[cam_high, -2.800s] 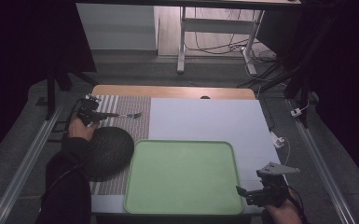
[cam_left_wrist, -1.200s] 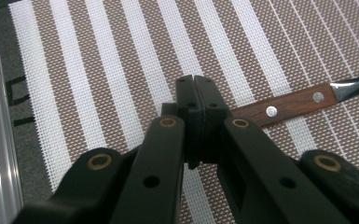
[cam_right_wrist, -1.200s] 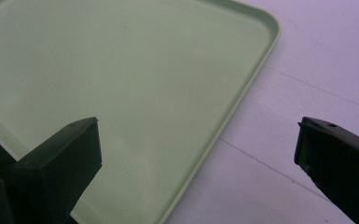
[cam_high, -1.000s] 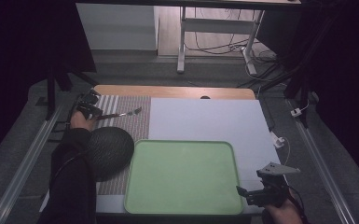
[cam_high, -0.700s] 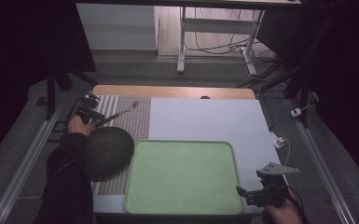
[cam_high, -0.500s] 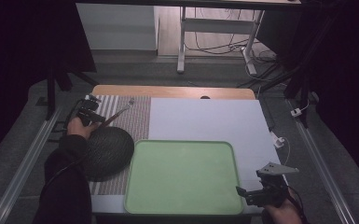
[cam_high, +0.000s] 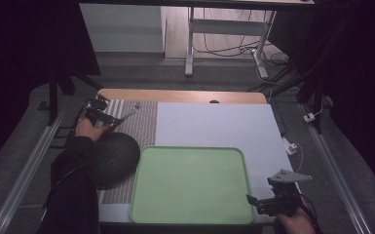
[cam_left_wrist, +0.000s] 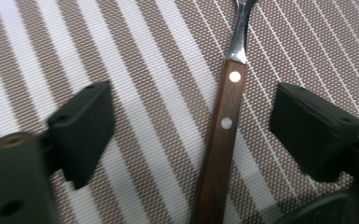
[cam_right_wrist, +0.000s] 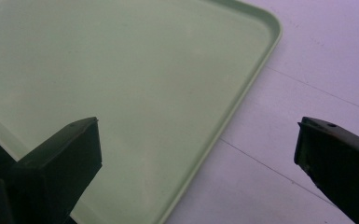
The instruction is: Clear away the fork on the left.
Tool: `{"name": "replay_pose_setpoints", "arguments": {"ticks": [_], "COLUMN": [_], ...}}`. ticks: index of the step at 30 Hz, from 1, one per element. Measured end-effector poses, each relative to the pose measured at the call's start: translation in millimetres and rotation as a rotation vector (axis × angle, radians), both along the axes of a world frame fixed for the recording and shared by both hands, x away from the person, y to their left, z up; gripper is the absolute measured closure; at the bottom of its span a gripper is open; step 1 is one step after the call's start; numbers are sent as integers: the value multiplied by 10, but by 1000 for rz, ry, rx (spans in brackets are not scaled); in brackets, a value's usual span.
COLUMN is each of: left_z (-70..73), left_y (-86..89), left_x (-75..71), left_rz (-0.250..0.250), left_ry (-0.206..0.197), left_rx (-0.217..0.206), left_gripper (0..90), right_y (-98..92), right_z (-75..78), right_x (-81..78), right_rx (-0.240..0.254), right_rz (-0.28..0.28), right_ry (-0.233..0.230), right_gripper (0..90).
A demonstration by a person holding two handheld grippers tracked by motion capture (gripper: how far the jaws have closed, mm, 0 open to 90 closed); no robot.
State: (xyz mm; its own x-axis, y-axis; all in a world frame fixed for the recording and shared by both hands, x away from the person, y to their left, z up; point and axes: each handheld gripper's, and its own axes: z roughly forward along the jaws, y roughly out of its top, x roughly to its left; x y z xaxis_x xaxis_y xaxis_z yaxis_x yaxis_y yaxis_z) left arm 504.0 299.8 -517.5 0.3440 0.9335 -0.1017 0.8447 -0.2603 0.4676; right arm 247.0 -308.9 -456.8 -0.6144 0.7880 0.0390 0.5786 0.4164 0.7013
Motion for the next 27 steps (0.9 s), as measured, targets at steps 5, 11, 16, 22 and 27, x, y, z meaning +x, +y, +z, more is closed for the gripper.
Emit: {"name": "replay_pose_setpoints", "arguments": {"ticks": [5, 11, 16, 22, 27], "left_z": [-92, -117, -44, -29, -23], "left_y": [-87, -186, -156, -160, -175], "left_x": [73, 97, 66, 50, 48], "left_rz": [-11, -37, -66, -123, -135], "left_ry": [45, 44, 23, 22, 22], "left_rx": [-9, 63, 44, 30, 44], "left_gripper": [16, 76, 429, 720, 771], "right_y": [-3, -6, -2, -4, -5], "right_z": [1, 1, 0, -1, -2], "right_x": [-2, 0, -1, 2, 4], "right_rx": [3, 5, 3, 6, 8], "right_rz": [-1, 0, 1, 0, 1], "right_ry": [2, 2, 3, 7, 8], "right_gripper": [7, 8, 8, 8, 8]}}
